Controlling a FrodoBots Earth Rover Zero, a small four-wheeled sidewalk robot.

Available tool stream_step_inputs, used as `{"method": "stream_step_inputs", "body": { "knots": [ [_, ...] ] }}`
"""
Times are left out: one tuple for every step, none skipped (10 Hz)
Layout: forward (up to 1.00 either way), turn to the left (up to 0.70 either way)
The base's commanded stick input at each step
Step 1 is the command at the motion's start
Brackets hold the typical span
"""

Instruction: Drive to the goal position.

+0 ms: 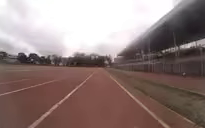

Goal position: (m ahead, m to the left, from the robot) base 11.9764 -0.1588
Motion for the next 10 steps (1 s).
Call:
{"method": "stream_step_inputs", "body": {
  "knots": [
    [0.7, -0.01],
    [0.7, -0.06],
    [0.7, 0.0],
    [0.7, 0.0],
    [0.7, 0.0],
    [0.7, 0.0],
    [0.7, 0.0],
    [0.7, 0.0],
    [0.7, 0.0],
    [0.7, 0.0]
  ]
}}
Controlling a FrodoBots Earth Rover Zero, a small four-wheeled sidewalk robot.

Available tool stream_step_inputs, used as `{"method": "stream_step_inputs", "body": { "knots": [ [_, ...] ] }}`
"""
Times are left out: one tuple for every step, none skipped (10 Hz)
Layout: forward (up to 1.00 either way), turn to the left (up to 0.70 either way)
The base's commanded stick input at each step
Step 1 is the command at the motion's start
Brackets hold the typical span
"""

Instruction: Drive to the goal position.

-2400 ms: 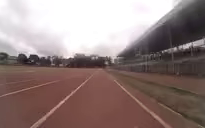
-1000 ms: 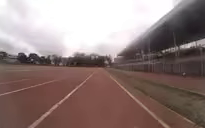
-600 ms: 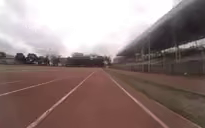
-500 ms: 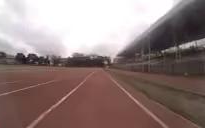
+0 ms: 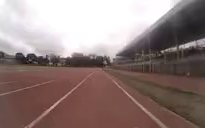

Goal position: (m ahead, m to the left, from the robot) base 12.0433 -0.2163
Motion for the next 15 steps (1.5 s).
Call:
{"method": "stream_step_inputs", "body": {
  "knots": [
    [0.7, 0.0],
    [0.7, 0.0],
    [0.7, 0.0],
    [0.7, 0.0],
    [0.7, 0.0],
    [0.7, 0.0],
    [0.7, 0.0],
    [0.7, 0.0],
    [0.7, 0.0],
    [0.7, 0.0],
    [0.7, 0.0],
    [0.7, 0.0],
    [0.7, 0.0],
    [0.7, 0.0],
    [0.7, 0.0]
  ]
}}
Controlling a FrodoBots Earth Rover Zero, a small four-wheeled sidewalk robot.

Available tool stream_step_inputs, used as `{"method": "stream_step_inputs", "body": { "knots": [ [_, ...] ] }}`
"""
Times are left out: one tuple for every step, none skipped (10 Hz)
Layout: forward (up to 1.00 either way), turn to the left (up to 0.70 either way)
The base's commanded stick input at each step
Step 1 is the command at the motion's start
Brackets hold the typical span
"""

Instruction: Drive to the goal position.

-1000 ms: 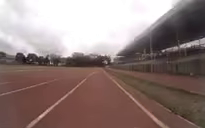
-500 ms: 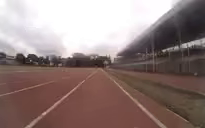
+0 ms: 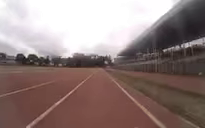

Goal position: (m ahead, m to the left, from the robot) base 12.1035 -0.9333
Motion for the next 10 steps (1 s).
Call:
{"method": "stream_step_inputs", "body": {
  "knots": [
    [0.7, -0.04],
    [0.7, -0.13],
    [0.7, -0.14],
    [0.7, -0.08],
    [0.7, 0.0],
    [0.7, 0.0],
    [0.7, 0.0],
    [0.7, 0.0],
    [0.7, 0.0],
    [0.7, 0.0]
  ]
}}
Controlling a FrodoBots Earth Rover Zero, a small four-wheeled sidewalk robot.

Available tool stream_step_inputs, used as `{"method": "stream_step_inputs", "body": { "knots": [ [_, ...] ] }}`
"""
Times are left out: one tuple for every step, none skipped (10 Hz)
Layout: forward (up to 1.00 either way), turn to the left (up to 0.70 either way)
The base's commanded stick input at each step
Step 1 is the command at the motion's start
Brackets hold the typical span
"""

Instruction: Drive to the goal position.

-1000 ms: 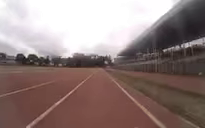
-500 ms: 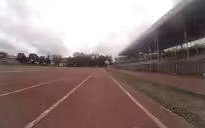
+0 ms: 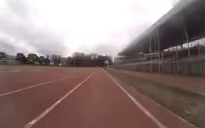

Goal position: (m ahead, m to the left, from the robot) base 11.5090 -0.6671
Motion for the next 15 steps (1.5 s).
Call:
{"method": "stream_step_inputs", "body": {
  "knots": [
    [0.7, 0.0],
    [0.7, 0.0],
    [0.7, 0.0],
    [0.7, 0.0],
    [0.7, 0.0],
    [0.7, 0.0],
    [0.7, 0.0],
    [0.7, 0.0],
    [0.7, -0.01],
    [0.7, -0.03],
    [0.7, -0.21],
    [0.7, -0.21],
    [0.7, -0.14],
    [0.7, -0.07],
    [0.7, 0.0]
  ]
}}
